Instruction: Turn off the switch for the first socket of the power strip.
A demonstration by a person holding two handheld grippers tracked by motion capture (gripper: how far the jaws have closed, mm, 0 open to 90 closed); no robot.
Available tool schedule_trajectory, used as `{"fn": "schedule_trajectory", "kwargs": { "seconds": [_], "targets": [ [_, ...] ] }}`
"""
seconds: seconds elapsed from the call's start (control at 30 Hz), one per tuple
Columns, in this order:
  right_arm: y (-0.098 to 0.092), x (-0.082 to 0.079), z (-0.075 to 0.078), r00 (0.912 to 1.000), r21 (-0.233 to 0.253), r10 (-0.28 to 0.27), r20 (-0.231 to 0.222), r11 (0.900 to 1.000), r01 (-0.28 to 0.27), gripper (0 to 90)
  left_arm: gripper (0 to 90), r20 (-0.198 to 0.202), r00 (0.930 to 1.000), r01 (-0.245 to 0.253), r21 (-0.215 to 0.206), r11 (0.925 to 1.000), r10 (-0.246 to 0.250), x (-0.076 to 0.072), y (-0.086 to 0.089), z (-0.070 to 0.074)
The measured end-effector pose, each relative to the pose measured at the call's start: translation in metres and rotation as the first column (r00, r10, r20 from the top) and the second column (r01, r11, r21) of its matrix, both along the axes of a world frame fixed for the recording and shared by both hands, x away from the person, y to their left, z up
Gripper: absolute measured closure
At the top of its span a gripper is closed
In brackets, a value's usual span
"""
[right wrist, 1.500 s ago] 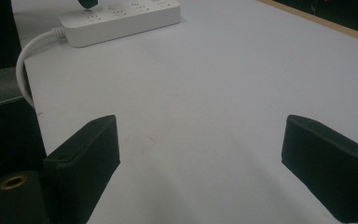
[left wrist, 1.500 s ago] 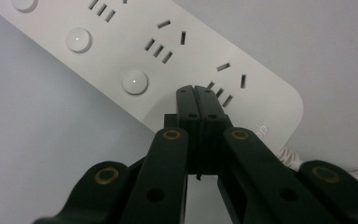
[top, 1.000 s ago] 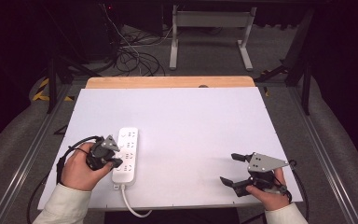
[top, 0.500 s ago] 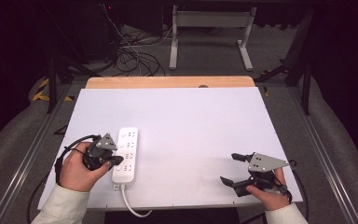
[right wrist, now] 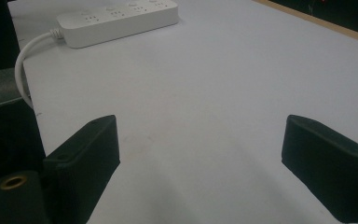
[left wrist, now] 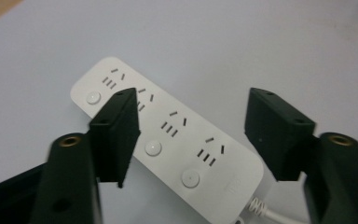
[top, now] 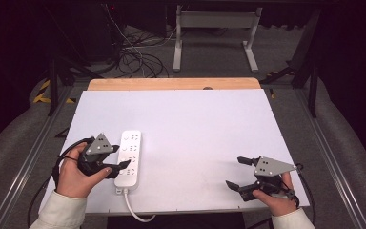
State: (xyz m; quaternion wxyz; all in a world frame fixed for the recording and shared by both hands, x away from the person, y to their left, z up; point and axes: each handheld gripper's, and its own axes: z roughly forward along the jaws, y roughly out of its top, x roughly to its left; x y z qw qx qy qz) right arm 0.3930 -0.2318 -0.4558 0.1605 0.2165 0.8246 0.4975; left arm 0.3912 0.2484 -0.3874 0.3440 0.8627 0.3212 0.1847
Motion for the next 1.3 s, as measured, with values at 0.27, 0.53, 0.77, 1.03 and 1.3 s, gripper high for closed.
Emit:
{"fn": "schedule_trajectory", "kwargs": {
  "seconds": [0.27, 0.53, 0.77, 1.03, 1.3],
  "targets": [
    [-0.002, 0.000, 0.001, 1.0000, 0.001, 0.000, 0.006, 1.000, 0.000, 11.4, 18.7, 0.078, 0.9970, 0.006, -0.116, 0.9932, 0.003, -0.005, 0.010, -0.004],
    [-0.004, -0.001, 0.001, 1.0000, 0.003, -0.002, 0.007, 1.000, 0.002, 10.5, 11.2, 0.136, 0.9907, 0.019, -0.217, 0.9760, 0.011, -0.013, 0.019, -0.015],
    [-0.005, -0.002, 0.002, 0.9999, 0.001, 0.004, 0.012, 1.000, -0.004, 9.2, 8.2, 0.190, 0.9808, 0.013, -0.277, 0.9608, 0.041, -0.021, 0.032, -0.031],
    [-0.007, -0.001, 0.002, 0.9999, 0.001, -0.002, 0.011, 1.000, 0.002, 9.2, 10.2, 0.211, 0.9746, -0.014, -0.278, 0.9606, 0.076, -0.029, 0.049, -0.053],
    [-0.007, 0.000, 0.001, 1.0000, 0.003, -0.002, 0.007, 1.000, 0.002, 9.0, 10.4, 0.194, 0.9785, -0.016, -0.264, 0.9645, 0.069, -0.034, 0.060, -0.066]
  ]
}}
